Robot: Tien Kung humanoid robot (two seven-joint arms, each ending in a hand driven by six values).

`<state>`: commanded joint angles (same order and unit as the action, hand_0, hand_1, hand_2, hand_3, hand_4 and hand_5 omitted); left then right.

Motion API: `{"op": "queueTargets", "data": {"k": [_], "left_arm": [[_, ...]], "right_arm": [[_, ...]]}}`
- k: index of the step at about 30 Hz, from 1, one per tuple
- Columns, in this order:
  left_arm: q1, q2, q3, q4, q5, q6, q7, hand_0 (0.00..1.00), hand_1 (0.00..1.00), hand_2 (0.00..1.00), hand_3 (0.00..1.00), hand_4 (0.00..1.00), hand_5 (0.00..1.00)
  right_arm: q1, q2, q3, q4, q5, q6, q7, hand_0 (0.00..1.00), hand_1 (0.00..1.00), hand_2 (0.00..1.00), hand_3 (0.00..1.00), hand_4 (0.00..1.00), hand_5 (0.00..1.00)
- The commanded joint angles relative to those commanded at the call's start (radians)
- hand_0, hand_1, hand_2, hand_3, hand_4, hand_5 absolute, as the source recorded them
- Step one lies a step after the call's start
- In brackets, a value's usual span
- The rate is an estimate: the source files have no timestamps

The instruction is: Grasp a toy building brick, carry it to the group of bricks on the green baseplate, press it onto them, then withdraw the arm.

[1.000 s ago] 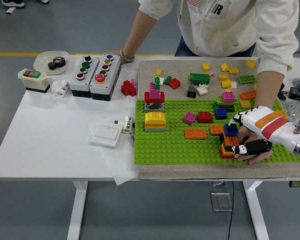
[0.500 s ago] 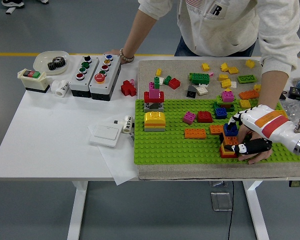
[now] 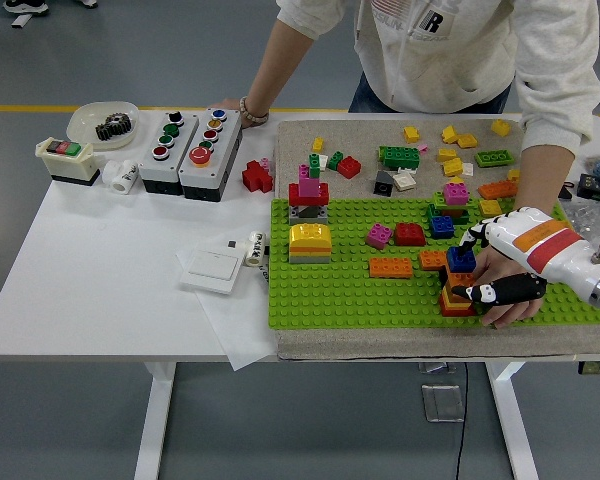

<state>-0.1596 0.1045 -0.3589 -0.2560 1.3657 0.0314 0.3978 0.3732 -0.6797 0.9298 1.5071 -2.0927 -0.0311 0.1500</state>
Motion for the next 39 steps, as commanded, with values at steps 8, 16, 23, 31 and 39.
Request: {"op": "queueTargets", "data": {"k": [8, 16, 23, 31, 39], "left_arm": [[-0.001, 0.001, 0.001, 0.000, 0.000, -0.001, -0.001, 0.426, 0.481, 0.526, 0.595, 0.617, 0.760], [-0.003, 0.000, 0.003, 0.000, -0.004, 0.001, -0.001, 0.426, 0.481, 0.525, 0.595, 0.616, 0.759], [-0.005, 0.000, 0.003, 0.000, -0.008, 0.002, -0.002, 0.426, 0.484, 0.527, 0.595, 0.616, 0.761], [-0.006, 0.000, 0.005, 0.000, -0.011, 0.002, -0.004, 0.426, 0.480, 0.528, 0.594, 0.615, 0.760], [-0.007, 0.001, 0.007, 0.001, -0.013, 0.001, -0.005, 0.426, 0.480, 0.525, 0.594, 0.614, 0.761]], "right_arm": [[0.003, 0.002, -0.008, -0.011, 0.002, 0.003, -0.001, 0.470, 0.544, 0.624, 0.594, 0.873, 0.664], [0.003, 0.001, -0.015, -0.013, 0.000, 0.007, -0.002, 0.470, 0.544, 0.624, 0.594, 0.874, 0.664], [0.001, 0.000, -0.012, -0.010, -0.001, 0.008, -0.003, 0.470, 0.544, 0.624, 0.594, 0.873, 0.661], [0.001, -0.002, -0.001, 0.007, 0.002, -0.003, 0.000, 0.471, 0.544, 0.624, 0.595, 0.874, 0.661], [-0.010, -0.007, 0.009, 0.035, 0.002, -0.011, 0.002, 0.471, 0.544, 0.624, 0.593, 0.874, 0.654]]}}
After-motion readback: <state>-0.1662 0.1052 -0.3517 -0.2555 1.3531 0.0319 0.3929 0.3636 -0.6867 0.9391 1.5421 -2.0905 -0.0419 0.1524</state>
